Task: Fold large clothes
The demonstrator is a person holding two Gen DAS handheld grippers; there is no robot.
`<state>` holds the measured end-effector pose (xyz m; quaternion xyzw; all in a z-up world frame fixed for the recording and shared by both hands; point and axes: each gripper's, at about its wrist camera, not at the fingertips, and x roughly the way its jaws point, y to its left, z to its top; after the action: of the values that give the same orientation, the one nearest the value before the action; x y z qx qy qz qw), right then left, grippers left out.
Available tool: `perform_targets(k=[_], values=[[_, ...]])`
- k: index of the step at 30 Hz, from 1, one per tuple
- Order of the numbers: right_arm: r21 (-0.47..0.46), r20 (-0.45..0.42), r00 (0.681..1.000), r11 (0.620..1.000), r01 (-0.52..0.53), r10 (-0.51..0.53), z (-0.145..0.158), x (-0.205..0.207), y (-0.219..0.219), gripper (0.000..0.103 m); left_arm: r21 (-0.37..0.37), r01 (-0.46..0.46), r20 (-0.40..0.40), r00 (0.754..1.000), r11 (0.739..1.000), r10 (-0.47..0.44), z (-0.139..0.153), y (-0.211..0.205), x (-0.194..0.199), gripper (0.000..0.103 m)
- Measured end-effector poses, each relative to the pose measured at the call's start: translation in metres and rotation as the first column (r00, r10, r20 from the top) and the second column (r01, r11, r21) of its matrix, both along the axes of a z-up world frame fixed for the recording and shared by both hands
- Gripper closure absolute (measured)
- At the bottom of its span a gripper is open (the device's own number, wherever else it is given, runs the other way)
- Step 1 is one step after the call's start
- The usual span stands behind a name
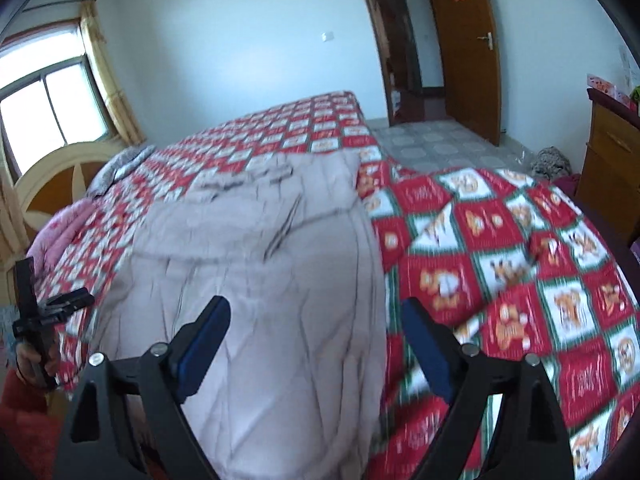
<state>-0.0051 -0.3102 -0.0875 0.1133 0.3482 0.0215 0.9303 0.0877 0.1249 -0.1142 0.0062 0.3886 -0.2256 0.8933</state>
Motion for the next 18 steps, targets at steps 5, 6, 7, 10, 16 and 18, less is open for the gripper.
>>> perform_targets(k=[5,6,7,10,16,18], values=[[0.0,-0.077,0.997,1.0,0.002,-0.002,-0.034,-0.024,-0.001,0.014,-0.054,-0.034,-0.029,0.999,0.998,0.032,-0.006,0.044,-0.027,0.018],[-0.002,-0.087,0.996,1.0,0.004,-0.004,-0.04,-0.026,-0.001,0.014,-0.072,-0.04,-0.041,0.998,0.997,0.037,-0.009,0.052,-0.031,0.018],[-0.004,-0.096,0.995,1.0,0.009,-0.009,-0.046,-0.028,-0.002,0.014,-0.083,-0.042,-0.055,0.998,0.996,0.037,-0.011,0.058,-0.035,0.018],[0.025,-0.113,0.993,1.0,0.014,-0.012,-0.063,-0.033,0.001,0.014,-0.087,-0.046,-0.085,0.996,0.995,0.039,-0.019,0.065,-0.039,0.018],[0.031,-0.169,0.985,0.999,-0.038,0.043,-0.083,-0.032,0.02,0.013,-0.037,-0.045,-0.146,0.989,0.998,0.039,-0.053,0.053,-0.039,0.018],[0.014,-0.166,0.985,0.998,-0.054,0.056,-0.083,-0.033,0.023,0.013,-0.035,-0.062,-0.186,0.981,0.997,0.054,-0.071,0.052,-0.039,0.018]])
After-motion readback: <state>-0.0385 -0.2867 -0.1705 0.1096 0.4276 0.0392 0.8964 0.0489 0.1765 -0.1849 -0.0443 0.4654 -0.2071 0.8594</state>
